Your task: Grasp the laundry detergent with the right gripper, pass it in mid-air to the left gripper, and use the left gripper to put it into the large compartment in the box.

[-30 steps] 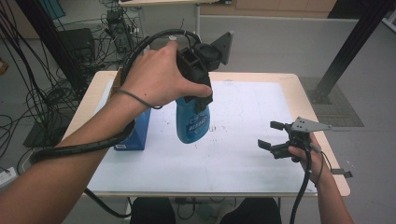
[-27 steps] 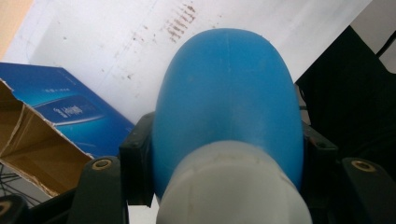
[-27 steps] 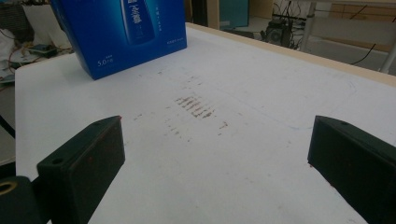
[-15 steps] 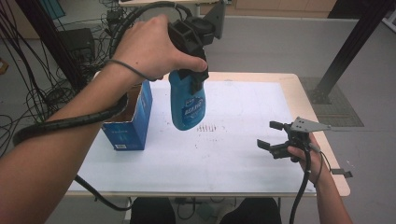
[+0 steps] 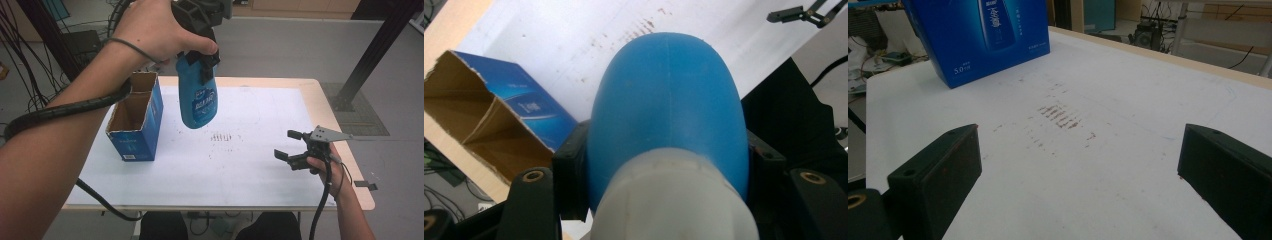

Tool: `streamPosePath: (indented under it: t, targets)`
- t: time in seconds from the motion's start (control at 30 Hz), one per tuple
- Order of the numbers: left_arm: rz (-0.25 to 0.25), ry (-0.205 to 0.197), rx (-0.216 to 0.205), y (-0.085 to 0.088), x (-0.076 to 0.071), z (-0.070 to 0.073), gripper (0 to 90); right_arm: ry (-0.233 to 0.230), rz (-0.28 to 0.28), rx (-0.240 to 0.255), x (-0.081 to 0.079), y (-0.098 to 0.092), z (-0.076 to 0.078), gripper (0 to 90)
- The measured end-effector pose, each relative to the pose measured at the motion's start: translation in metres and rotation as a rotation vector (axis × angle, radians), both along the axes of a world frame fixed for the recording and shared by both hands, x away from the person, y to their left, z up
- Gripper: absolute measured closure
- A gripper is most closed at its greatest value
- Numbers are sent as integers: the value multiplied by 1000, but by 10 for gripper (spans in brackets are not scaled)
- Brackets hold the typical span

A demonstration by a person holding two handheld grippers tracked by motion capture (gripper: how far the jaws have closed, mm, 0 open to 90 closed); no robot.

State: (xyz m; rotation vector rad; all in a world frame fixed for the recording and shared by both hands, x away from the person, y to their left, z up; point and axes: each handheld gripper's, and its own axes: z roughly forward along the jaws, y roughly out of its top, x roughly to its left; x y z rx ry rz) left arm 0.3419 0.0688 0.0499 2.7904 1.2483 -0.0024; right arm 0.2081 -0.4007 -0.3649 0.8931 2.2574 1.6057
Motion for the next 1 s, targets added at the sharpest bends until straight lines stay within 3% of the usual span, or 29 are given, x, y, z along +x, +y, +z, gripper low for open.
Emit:
streamPosePath:
  t: [0.63,0.73,0.83,1.0]
  targets:
    - [167,21,1,50,33,2,378,-1,1,5,1,2,-2,35]
    - [227,17,-2,65,40,2,378,-1,1,5,2,2,-2,36]
    - [247,17,1,72,43,2,378,-1,-1,6,2,3,-2,36]
    - [321,9,-15,94,48,3,378,-5,0,10,2,5,-2,35]
